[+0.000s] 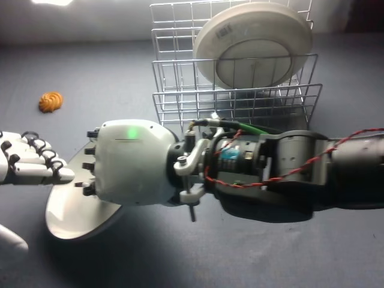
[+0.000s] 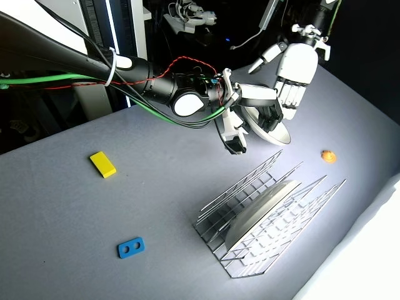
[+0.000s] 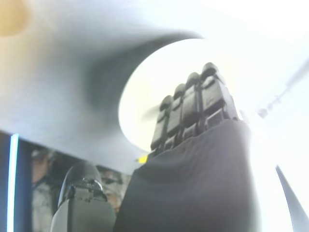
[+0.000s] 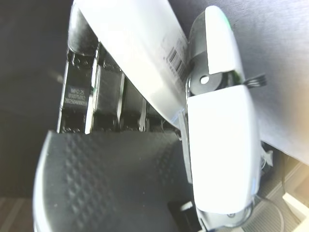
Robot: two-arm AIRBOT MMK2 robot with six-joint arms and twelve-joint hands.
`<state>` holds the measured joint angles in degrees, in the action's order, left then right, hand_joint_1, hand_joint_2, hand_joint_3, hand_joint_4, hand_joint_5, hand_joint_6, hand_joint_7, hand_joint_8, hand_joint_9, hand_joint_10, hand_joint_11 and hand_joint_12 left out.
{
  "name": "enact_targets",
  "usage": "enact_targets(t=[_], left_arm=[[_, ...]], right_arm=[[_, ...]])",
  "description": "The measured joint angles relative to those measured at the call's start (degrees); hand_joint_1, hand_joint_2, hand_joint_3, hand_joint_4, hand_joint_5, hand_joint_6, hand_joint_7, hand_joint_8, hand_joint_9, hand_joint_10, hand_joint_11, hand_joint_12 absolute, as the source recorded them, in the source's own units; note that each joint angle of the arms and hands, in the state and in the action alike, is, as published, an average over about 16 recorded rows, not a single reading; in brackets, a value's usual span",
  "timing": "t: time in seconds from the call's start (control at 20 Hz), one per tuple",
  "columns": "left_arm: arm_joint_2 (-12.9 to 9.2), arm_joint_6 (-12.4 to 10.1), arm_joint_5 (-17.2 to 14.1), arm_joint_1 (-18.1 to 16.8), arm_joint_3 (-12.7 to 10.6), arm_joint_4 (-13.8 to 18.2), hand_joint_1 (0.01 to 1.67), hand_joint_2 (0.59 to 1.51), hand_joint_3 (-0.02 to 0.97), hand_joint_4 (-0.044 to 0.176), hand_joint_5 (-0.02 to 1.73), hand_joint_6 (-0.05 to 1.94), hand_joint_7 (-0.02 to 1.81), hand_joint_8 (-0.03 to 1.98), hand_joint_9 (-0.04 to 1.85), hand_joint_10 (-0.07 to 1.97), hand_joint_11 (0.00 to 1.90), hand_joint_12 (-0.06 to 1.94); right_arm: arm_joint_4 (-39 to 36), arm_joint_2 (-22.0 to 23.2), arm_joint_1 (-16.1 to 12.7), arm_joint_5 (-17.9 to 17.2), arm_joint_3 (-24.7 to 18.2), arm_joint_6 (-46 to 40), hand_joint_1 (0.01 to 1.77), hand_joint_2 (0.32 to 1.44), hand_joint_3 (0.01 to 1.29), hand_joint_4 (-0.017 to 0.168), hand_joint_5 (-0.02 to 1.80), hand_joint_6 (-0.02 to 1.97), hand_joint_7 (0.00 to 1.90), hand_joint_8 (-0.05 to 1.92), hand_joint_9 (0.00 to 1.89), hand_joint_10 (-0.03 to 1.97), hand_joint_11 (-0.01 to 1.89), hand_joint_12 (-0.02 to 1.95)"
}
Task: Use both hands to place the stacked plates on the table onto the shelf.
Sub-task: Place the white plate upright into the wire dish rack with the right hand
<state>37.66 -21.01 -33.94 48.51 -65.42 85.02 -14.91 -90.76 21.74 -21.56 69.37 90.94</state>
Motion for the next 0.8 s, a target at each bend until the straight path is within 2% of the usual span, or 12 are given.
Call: enact_targets(t=[0.4, 0.8], left_arm=[[-0.65, -0.03, 0.43, -5.94, -1.96, -0.12, 0.02, 1.056, 0.014, 0.004, 0.02, 0.00, 0.02, 0.01, 0.02, 0.01, 0.01, 0.02], [-1.84, -0.04, 1.19, -11.18, -2.85, -0.05, 0.02, 1.060, 0.014, 0.007, 0.02, 0.00, 0.02, 0.01, 0.02, 0.01, 0.01, 0.02]], right_arm=[[2.04, 9.96, -1.76, 0.08, -10.64, 0.83, 1.15, 1.03, 0.01, -0.004, 0.82, 0.92, 0.99, 1.08, 1.05, 0.82, 0.84, 1.38], [8.37, 21.86, -5.25, -0.40, -21.97, 1.99, 1.15, 1.03, 0.01, -0.001, 0.87, 1.04, 1.00, 1.09, 1.06, 0.83, 0.82, 1.37]])
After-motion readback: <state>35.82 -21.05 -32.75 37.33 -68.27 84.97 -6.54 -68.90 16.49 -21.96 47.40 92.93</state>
